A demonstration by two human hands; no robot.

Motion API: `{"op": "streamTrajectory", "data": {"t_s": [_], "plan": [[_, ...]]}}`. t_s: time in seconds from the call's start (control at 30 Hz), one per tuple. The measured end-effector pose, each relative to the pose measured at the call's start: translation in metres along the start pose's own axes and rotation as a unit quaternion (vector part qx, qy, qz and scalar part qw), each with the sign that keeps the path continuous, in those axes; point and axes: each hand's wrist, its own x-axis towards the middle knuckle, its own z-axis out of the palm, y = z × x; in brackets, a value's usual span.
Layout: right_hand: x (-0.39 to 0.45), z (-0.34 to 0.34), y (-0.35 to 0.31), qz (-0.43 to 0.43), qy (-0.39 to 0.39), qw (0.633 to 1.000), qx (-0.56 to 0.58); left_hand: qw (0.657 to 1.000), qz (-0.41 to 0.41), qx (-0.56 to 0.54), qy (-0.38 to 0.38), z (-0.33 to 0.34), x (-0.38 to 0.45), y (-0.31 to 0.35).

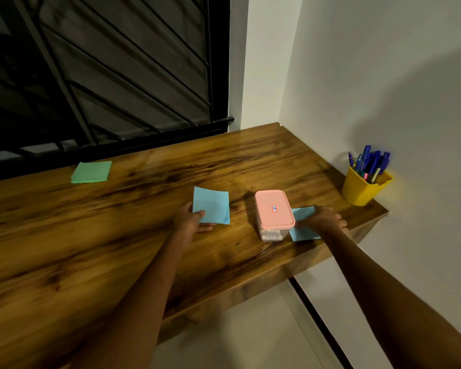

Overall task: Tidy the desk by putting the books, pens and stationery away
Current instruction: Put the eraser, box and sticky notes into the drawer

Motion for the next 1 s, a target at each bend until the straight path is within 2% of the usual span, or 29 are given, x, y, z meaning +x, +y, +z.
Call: {"op": "streamTrajectory", "data": {"t_s": [0.1,0.2,0.27,0.33,0.43,0.53,0.57,0.63,0.73,0.77,0.83,1.0], "plan": [[0.003,0.000,0.002,-0.028,-0.012,0.997,0.073,0.997,-0.031,-0.060,-0.029,0.001,-0.004,0.000],[0.000,-0.002,0.000,-0.031,0.008,0.988,0.148,0.991,-0.036,-0.116,-0.064,0.000,-0.006,-0.003],[0.000,-0.007,-0.002,-0.044,0.035,0.978,0.201,0.987,-0.031,-0.137,-0.076,-0.002,-0.007,-0.002],[-0.005,-0.020,-0.008,-0.058,0.097,0.964,0.242,0.983,-0.022,-0.155,-0.091,-0.008,-0.010,0.001],[-0.021,-0.049,-0.030,-0.074,0.179,0.924,0.330,0.982,-0.010,-0.160,-0.104,-0.019,-0.015,0.007],[-0.049,-0.079,-0.068,-0.139,0.192,0.874,0.424,0.976,-0.002,-0.182,-0.123,-0.032,-0.023,0.015],[-0.062,-0.086,-0.081,-0.166,0.173,0.858,0.455,0.972,-0.003,-0.194,-0.130,-0.035,-0.026,0.018],[-0.086,-0.086,-0.105,-0.204,0.076,0.834,0.507,0.967,-0.001,-0.212,-0.140,-0.042,-0.032,0.025],[-0.120,-0.057,-0.137,-0.227,-0.083,0.819,0.520,0.958,0.014,-0.241,-0.154,-0.054,-0.036,0.034],[-0.128,-0.043,-0.146,-0.225,-0.115,0.821,0.512,0.957,0.020,-0.244,-0.158,-0.060,-0.037,0.037],[-0.146,-0.018,-0.163,-0.212,-0.147,0.826,0.500,0.957,0.034,-0.238,-0.161,-0.074,-0.038,0.040],[-0.181,0.024,-0.193,-0.195,-0.163,0.826,0.503,0.961,0.039,-0.239,-0.132,-0.109,-0.034,0.041]]}}
